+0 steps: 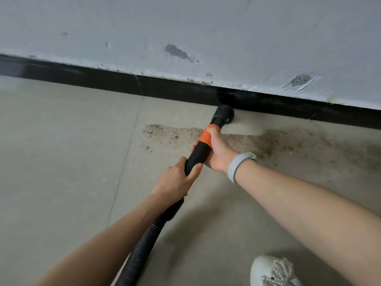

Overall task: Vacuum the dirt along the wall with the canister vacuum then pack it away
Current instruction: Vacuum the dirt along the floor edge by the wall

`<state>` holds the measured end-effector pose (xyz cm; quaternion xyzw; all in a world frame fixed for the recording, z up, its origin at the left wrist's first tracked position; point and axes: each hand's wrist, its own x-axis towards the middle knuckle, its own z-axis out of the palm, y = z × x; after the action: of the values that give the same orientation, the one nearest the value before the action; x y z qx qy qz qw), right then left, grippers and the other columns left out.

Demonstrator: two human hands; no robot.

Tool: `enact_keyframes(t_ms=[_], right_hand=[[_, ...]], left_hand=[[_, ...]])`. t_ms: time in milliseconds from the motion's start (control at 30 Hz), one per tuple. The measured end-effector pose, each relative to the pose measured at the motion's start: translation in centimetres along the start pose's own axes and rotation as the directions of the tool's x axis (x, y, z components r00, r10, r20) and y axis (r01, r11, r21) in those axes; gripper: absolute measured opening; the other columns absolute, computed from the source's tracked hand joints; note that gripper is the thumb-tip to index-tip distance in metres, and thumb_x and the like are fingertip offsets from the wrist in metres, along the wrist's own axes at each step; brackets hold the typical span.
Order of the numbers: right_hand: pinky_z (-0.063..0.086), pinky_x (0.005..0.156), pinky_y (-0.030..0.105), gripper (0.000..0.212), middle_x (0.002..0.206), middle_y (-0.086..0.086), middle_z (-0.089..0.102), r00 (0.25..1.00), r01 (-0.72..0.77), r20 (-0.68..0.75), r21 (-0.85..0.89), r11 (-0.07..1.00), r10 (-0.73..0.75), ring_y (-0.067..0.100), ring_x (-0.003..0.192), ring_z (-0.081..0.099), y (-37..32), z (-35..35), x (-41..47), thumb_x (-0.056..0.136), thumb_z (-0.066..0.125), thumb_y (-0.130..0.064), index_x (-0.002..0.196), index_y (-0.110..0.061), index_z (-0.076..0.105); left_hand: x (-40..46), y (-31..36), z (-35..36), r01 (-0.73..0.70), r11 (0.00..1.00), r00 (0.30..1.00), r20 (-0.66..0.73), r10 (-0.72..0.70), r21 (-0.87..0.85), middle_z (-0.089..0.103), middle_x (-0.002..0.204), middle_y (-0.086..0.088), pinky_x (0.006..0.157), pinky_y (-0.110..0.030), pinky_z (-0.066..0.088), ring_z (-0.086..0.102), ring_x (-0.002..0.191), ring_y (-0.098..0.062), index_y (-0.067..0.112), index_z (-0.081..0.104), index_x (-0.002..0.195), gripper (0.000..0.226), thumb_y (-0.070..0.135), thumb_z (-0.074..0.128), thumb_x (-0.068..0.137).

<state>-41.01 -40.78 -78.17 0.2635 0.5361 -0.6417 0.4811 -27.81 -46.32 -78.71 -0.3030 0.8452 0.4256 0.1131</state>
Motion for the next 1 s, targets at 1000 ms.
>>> enact_keyframes(t_ms=[1000], right_hand=[[0.05,0.057,0.032,0.024,0.068,0.009,0.05,0.979,0.106,0.203,-0.482,0.87,-0.007,0.024,0.055,0.054,9.9,19.6,0.1,0.096,0.041,-0.029,0.085,-0.008,0.041]], left_hand=[[-5.1,-12.8,-9.2,0.1,0.855,0.911,-0.299,-0.284,-0.509,0.054,0.055,-0.003,0.037,-0.019,0.041,0.056,0.037,-0.014,0.016,0.04,0.074,0.034,0.044,0.047,0.092]])
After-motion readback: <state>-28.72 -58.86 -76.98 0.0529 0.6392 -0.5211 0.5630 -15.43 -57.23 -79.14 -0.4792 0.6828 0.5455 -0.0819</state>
